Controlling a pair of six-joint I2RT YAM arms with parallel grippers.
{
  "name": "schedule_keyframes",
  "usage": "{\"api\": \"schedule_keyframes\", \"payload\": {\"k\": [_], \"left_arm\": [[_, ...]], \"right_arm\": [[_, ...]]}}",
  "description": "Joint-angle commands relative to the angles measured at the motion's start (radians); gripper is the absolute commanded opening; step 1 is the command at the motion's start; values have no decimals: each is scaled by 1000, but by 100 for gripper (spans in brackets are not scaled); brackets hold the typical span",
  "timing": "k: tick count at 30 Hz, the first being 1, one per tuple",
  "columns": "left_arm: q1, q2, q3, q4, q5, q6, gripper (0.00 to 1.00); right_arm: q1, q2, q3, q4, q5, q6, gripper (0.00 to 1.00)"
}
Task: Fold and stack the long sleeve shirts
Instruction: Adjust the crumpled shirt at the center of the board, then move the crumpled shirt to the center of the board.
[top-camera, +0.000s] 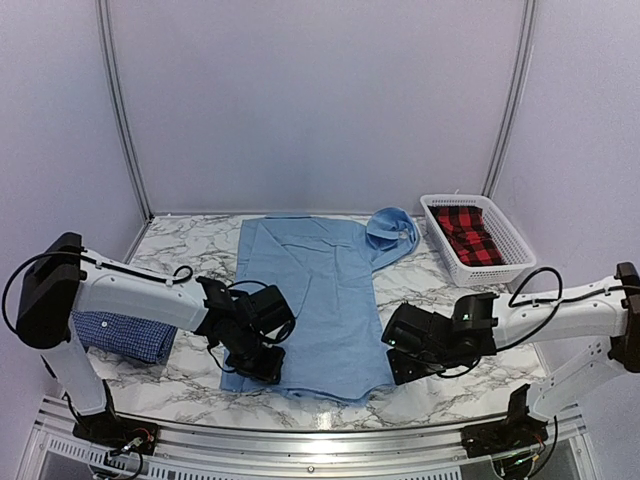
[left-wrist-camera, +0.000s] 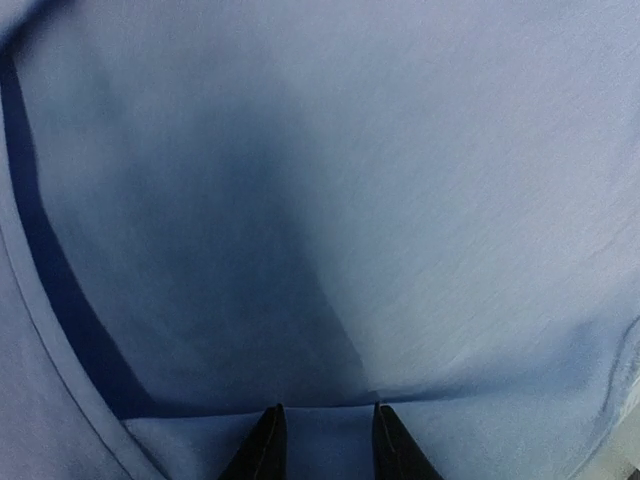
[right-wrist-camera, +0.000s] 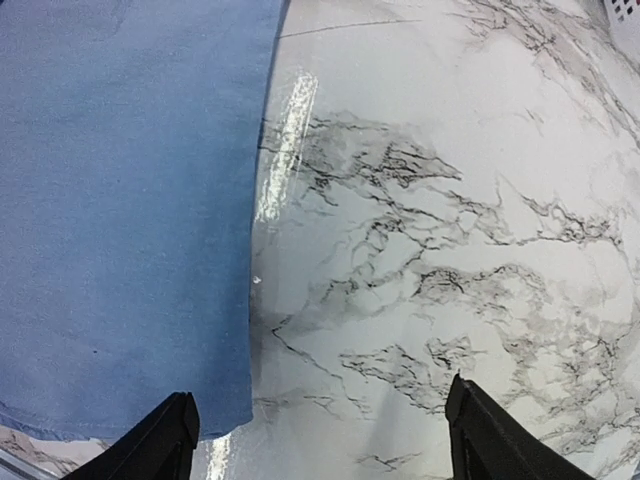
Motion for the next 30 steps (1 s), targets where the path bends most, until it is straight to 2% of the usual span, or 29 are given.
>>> {"api": "schedule_keyframes", "payload": {"k": [1, 5, 9, 13, 15, 19, 23, 30], "left_arm": [[-31, -96, -130, 16, 78, -15, 30], [-54, -142, -221, 32, 91, -50, 28], [-57, -152, -231, 41, 76, -71, 29], [-58, -172, -184, 47, 37, -91, 32], [-57, -198, -154, 44, -2, -102, 34], [-56, -251, -84, 27, -132, -107, 36], [-34, -245, 13, -26, -255, -72, 44], [131, -129, 101, -71, -352, 28, 52]], "right_arm": [[-5, 19, 60, 89, -30, 8, 81], [-7, 71, 123, 197, -70, -25, 73], [-9, 165, 184, 320, -129, -47, 54], [-38, 251, 178, 476, -216, -49, 33], [-61, 277, 148, 540, -248, -36, 27], [-94, 284, 67, 622, -259, -4, 22], [-102, 258, -20, 636, -237, 28, 22], [-128, 157, -180, 639, -212, 100, 22]]}}
